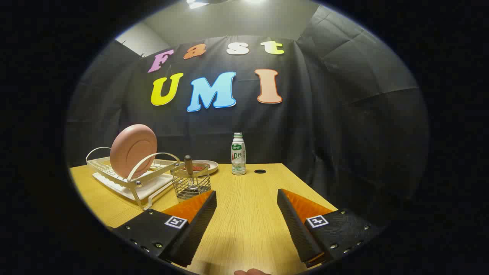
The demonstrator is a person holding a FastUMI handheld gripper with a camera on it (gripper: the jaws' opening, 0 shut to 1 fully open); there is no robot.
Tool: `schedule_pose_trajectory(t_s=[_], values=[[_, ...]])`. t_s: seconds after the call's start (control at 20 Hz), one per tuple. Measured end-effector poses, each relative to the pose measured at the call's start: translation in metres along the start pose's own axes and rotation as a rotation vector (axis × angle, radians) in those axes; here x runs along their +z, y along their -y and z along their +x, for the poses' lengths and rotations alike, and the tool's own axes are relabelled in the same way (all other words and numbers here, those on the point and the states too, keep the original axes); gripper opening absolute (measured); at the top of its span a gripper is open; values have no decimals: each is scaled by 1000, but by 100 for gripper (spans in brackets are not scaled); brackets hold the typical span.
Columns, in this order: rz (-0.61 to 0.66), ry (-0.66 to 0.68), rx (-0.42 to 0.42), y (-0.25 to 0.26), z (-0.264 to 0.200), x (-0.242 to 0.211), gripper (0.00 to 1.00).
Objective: Take the plate from the dish rack, then take the spoon from the basket and place it into the plate.
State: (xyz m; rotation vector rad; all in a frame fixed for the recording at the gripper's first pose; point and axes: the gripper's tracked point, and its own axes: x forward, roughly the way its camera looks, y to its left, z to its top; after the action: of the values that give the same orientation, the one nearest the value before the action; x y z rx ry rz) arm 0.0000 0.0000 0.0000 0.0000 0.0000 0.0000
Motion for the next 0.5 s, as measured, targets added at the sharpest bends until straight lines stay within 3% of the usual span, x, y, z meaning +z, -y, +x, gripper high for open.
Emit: schedule_pose_trajectory(t_s=[0.25, 0.5], values=[[-1, -69, 0, 1, 33, -13, 98], [15, -15, -41, 11, 75, 8, 98]])
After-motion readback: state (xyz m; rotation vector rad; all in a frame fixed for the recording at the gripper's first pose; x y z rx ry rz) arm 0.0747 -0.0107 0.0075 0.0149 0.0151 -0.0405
